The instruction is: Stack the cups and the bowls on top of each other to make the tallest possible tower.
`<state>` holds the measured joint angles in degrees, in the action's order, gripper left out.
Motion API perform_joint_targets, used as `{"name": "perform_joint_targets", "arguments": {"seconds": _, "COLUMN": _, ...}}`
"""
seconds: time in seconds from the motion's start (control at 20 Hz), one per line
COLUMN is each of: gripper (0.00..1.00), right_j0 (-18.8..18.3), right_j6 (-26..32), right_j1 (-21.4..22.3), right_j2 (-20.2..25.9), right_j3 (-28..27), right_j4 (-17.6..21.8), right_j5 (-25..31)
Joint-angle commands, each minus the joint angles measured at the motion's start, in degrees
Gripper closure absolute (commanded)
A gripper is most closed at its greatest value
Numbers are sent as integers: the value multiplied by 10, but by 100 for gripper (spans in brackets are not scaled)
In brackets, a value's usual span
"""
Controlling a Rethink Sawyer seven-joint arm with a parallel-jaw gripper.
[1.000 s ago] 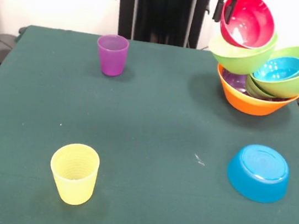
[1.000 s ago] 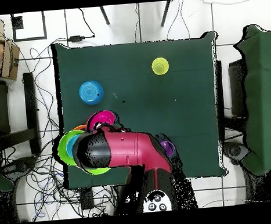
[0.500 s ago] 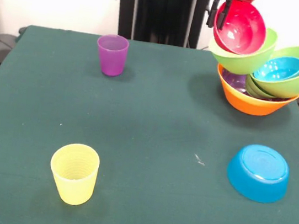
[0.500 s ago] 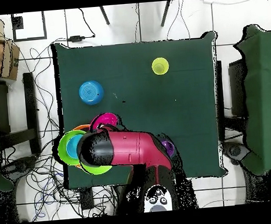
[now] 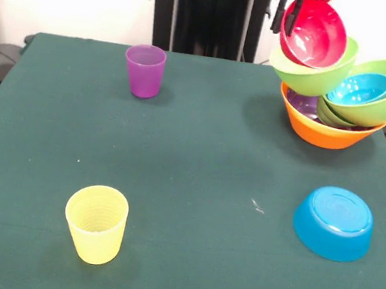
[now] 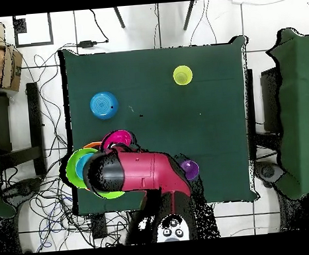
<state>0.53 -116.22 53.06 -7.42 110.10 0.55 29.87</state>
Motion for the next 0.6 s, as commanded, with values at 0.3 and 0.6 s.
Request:
{"name": "perform_joint_targets", "arguments": {"seconds": 0.3, "gripper": 100, "right_j0": 45, "right_j6": -140, "right_j1": -34, "right_j2": 2, "right_j3": 9, "right_j4": -39, "right_j5": -44}}
{"name": "perform_joint_targets", "arguments": {"seconds": 0.6, "gripper": 0, "right_j0": 38, "right_j6": -148, "right_j1": -36, "right_j2": 9, "right_j3": 19, "right_j4": -59, "right_j5": -88}}
